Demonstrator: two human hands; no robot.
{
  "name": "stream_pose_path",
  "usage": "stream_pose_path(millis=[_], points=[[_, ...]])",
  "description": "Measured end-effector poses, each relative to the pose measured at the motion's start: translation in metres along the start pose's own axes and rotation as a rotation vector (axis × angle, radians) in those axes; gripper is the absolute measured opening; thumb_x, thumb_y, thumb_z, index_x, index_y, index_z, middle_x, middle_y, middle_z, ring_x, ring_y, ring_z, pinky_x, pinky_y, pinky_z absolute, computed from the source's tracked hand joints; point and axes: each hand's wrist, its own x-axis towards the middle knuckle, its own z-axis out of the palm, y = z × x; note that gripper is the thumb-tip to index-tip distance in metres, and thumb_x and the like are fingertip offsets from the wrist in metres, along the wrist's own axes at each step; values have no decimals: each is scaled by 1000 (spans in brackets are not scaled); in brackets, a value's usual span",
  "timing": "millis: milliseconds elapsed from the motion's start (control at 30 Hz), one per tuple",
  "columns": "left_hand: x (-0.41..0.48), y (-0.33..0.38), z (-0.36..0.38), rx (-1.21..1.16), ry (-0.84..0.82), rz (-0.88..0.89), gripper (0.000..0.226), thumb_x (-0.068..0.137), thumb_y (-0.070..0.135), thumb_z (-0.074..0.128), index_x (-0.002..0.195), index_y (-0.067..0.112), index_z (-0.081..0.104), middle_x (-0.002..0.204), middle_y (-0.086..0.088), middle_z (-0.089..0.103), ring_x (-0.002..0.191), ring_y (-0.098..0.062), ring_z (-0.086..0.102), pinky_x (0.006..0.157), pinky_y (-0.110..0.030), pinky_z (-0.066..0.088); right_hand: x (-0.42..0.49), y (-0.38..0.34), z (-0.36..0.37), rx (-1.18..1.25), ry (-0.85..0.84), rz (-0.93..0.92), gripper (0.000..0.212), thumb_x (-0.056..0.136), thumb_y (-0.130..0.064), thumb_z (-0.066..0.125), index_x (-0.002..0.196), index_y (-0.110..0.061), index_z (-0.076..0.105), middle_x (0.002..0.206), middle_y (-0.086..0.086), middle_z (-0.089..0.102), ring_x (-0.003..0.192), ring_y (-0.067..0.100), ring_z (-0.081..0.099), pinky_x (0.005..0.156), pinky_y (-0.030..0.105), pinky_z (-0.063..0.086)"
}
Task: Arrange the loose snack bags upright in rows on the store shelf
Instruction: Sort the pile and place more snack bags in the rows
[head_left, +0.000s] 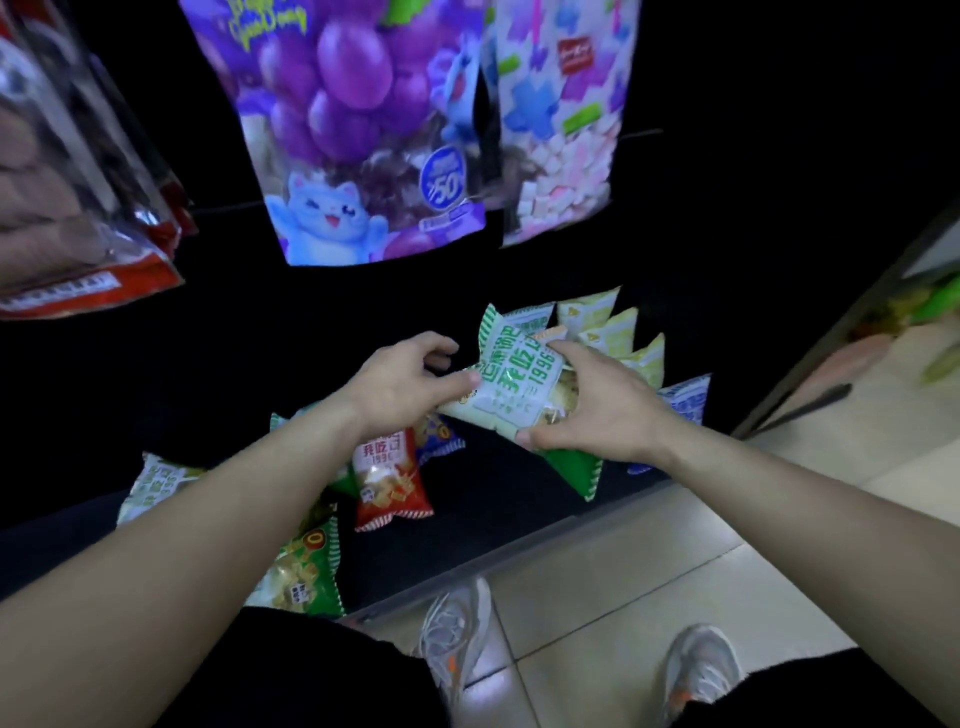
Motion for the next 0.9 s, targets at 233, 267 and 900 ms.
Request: stream_pose_path(millis=[233, 267, 900], points=[[-15, 59, 44, -444, -105, 34, 57, 73, 34, 83, 123, 21, 60, 104, 2, 72, 89, -13, 71, 71, -23, 56, -44, 18, -20, 112, 120, -22, 115, 44, -83, 73, 142, -43, 26, 136, -21, 45, 122, 8, 45, 99, 39, 44], [-14, 60, 50, -436, -79, 35, 57, 72, 35, 84, 122, 22, 60, 105, 3, 72, 93, -13, 70, 74, -25, 56, -42, 22, -21, 107, 88, -27, 117, 45, -82, 73, 144, -43, 24, 140, -19, 42, 125, 9, 43, 101, 41, 43], [154, -52, 179, 256, -76, -37, 89, 64, 49, 86, 139, 36, 40, 141, -5, 51, 121, -25, 54, 80, -26, 42, -16, 158, 15, -50, -265, 246, 65, 86, -52, 65, 141, -23, 43, 131, 6, 50, 115, 24, 54, 98, 40, 44]])
